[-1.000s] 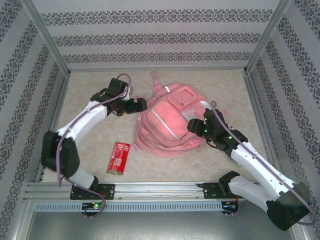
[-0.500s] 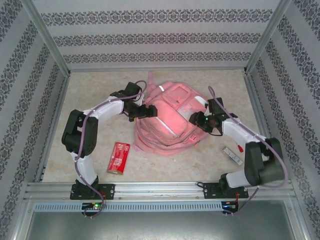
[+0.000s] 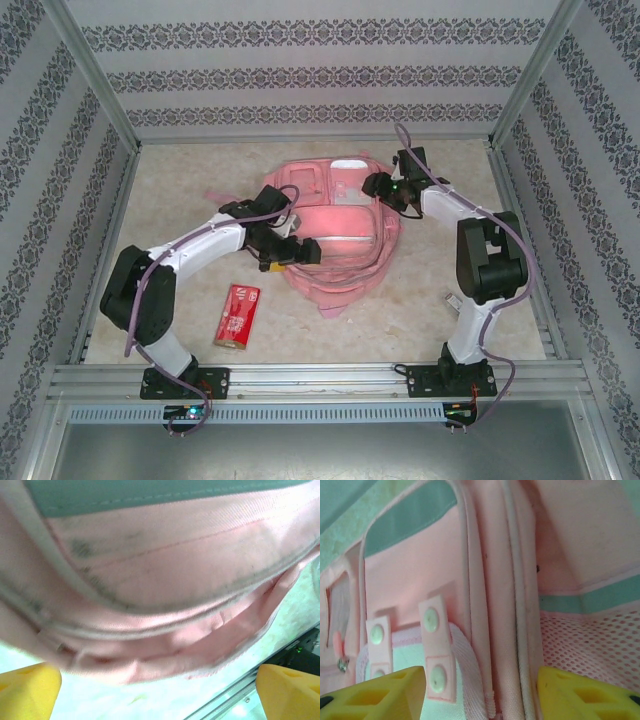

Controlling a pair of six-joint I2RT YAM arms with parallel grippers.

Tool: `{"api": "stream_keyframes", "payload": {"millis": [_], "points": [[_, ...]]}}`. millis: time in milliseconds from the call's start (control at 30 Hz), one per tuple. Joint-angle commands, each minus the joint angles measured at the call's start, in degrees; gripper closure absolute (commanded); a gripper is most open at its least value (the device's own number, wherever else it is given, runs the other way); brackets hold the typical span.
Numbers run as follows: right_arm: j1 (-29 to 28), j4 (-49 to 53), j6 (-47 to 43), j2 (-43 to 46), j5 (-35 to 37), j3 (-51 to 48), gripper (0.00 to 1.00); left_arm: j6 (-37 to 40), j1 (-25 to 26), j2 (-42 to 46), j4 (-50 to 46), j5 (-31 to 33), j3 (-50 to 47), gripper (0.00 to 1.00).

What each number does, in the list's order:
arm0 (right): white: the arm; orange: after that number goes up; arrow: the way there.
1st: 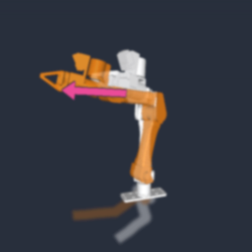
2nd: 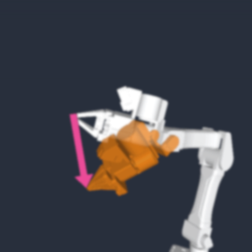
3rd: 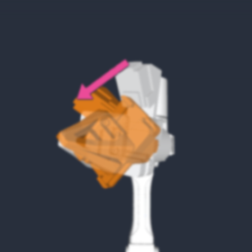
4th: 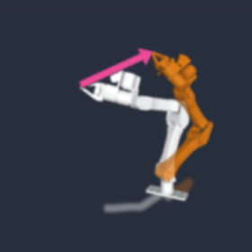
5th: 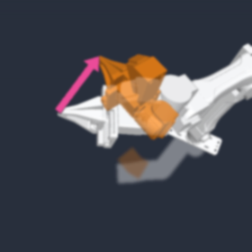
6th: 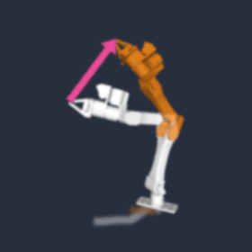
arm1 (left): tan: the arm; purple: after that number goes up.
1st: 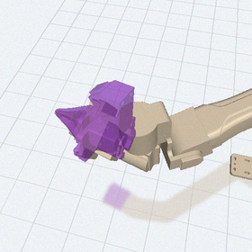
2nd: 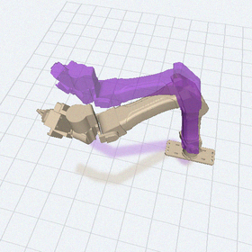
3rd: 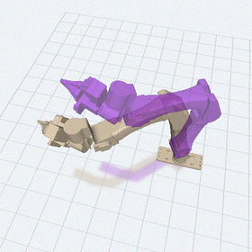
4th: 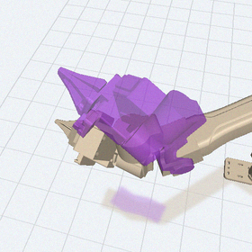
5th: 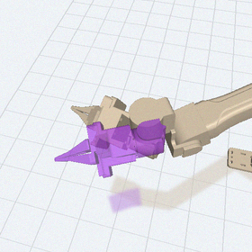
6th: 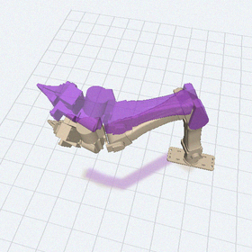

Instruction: Pack the student bag

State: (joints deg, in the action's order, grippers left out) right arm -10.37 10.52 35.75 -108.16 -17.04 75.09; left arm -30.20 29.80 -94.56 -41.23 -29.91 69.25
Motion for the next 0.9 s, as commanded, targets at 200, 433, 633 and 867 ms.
{"api": "stream_keyframes", "payload": {"millis": [200,433,633,867], "points": [[-3.34,13.99,-6.3,15.61,4.54,-0.07,0.38,-2.32,-8.91,16.5,-20.75,14.11,-2.17,0.0],[-26.97,13.97,8.47,25.91,-1.14,-8.66,0.38,-8.96,-18.1,23.31,-18.72,9.49,-18.87,0.05],[-47.87,-1.56,50.12,23.83,14.13,-16.35,0.43,-14.24,-21.99,28.03,-11.38,6.31,-27.51,0.26],[-53.64,-6.39,54.38,8.63,16.53,-9.5,0.47,-19.68,-28.4,25.53,0.61,-3.15,-35.68,0.45]]}}
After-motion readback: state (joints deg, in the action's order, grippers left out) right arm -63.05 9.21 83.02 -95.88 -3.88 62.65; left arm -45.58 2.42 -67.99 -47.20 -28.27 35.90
